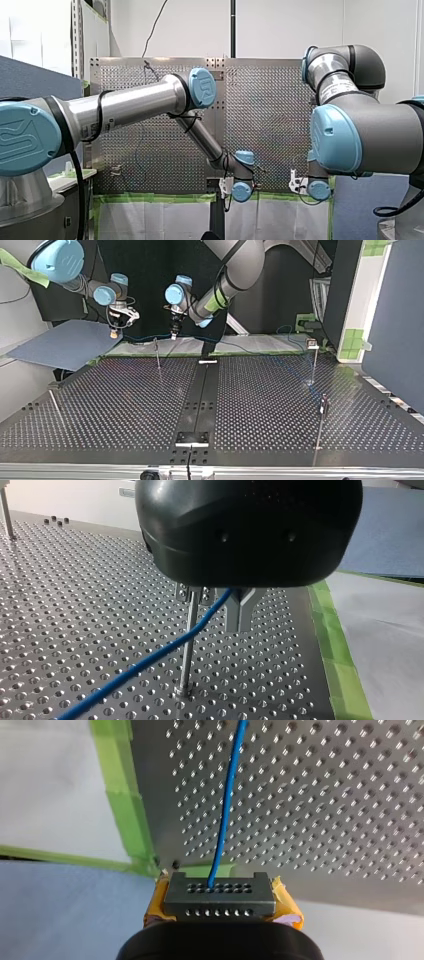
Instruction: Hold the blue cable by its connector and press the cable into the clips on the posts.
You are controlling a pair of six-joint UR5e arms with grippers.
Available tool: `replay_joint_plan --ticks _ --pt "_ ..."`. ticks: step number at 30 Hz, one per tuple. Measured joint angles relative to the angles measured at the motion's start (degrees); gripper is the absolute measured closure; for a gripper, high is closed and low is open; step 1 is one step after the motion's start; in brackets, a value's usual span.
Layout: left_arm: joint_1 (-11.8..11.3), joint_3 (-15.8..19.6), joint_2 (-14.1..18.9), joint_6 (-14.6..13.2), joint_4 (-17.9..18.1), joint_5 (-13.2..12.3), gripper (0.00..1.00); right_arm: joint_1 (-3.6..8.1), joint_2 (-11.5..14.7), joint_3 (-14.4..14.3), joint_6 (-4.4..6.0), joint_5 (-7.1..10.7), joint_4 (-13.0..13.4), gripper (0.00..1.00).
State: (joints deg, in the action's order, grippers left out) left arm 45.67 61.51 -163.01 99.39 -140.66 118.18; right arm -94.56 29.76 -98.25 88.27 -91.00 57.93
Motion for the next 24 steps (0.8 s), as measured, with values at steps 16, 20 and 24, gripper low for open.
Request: replay_joint_plan --ticks 16,20,24 --pt "0.69 -0.09 0.10 -1.92 -3.63 2.52 1.00 -0.46 2.74 -1.20 -1.07 3.74 -0.31 1.00" --pt "0.98 -0.09 0.11 -1.99 -3.89 3.28 1.00 -0.36 2.80 -1.69 -1.07 3.65 -0.06 1.00" --pt "1.17 -0.06 0.35 -2.01 -3.99 3.63 1.00 -0.04 3.16 -2.40 -1.05 3.43 0.63 1.00"
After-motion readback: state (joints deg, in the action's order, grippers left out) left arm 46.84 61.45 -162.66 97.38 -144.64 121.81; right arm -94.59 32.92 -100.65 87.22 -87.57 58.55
